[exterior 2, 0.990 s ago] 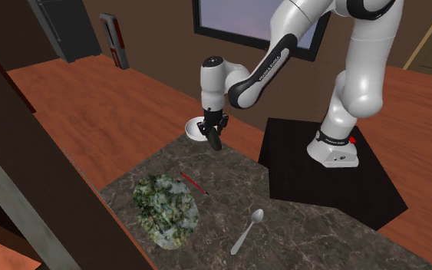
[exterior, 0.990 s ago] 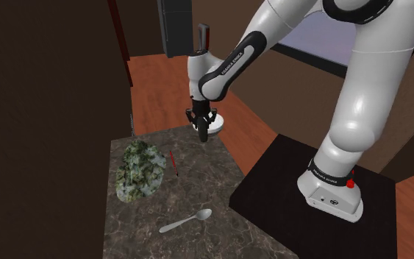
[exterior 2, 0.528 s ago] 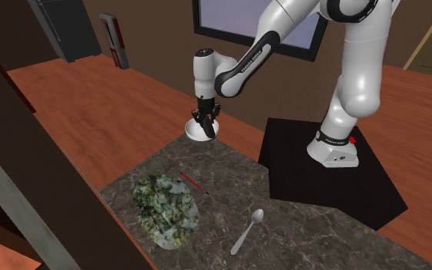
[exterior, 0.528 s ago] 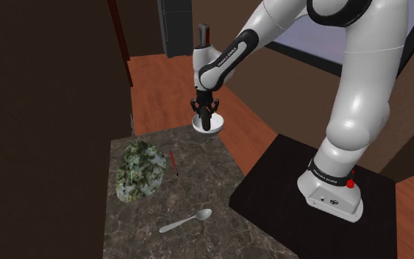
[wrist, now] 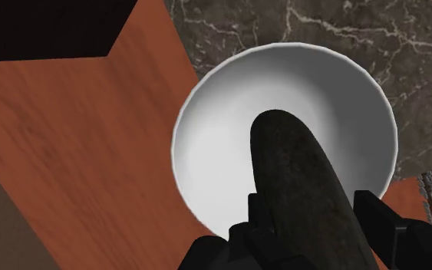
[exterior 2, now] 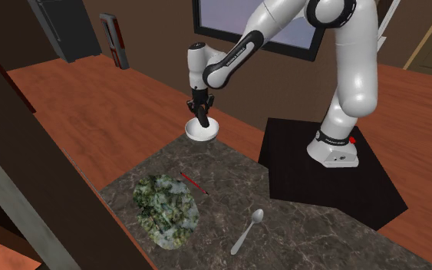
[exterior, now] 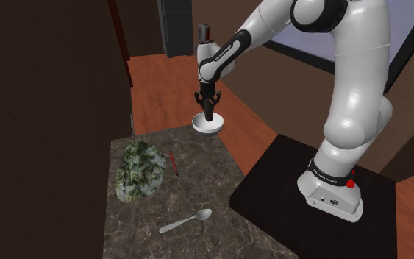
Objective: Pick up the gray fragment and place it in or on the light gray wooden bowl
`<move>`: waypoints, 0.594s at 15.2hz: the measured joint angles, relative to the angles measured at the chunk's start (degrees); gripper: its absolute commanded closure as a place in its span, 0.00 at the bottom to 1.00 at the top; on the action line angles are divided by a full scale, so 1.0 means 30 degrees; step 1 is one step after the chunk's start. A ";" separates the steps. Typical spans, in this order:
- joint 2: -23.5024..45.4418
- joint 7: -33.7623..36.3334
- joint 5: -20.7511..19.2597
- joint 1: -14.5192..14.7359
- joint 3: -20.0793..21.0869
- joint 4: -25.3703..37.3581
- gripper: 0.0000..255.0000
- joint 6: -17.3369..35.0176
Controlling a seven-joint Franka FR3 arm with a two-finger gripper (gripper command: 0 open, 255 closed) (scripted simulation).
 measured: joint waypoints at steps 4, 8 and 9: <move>0.0737 0.0058 -0.0216 0.0001 -0.0152 -0.0029 1.00 0.0756; 0.1503 0.0267 -0.0457 0.0107 -0.0299 -0.0074 1.00 0.1556; 0.1678 0.0314 -0.0511 0.0134 -0.0333 -0.0079 1.00 0.1730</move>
